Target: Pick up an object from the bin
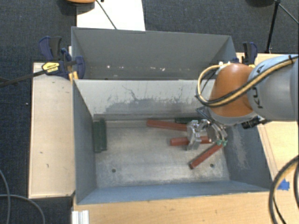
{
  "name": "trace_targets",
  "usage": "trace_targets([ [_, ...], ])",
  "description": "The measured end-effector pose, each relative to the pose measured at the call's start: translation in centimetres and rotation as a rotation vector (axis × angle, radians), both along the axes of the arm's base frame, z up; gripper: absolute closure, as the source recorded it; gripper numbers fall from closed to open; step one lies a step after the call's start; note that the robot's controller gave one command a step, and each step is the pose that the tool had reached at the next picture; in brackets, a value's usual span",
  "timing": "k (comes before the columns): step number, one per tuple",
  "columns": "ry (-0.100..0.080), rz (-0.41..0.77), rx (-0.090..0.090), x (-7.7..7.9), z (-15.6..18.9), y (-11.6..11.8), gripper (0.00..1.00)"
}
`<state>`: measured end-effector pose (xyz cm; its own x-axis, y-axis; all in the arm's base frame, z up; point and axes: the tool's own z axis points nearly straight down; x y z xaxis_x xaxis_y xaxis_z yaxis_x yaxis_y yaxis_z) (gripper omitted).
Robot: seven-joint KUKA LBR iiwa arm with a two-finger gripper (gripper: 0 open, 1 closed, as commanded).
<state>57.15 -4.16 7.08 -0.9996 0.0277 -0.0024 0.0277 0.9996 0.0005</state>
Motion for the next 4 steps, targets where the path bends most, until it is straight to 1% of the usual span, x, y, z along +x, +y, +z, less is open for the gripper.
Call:
trace_targets([
  [1, 0.000, 0.000, 0.000, 0.0, 0.0, 0.0, 1.00],
  [2, 0.006, 0.001, 0.000, -0.1, 0.5, 0.0, 1.00],
  [3, -0.009, 0.104, -0.002, -2.2, 2.8, -0.2, 1.00],
  [4, -0.002, 0.086, -0.002, -2.5, 16.1, -5.8, 1.00],
])
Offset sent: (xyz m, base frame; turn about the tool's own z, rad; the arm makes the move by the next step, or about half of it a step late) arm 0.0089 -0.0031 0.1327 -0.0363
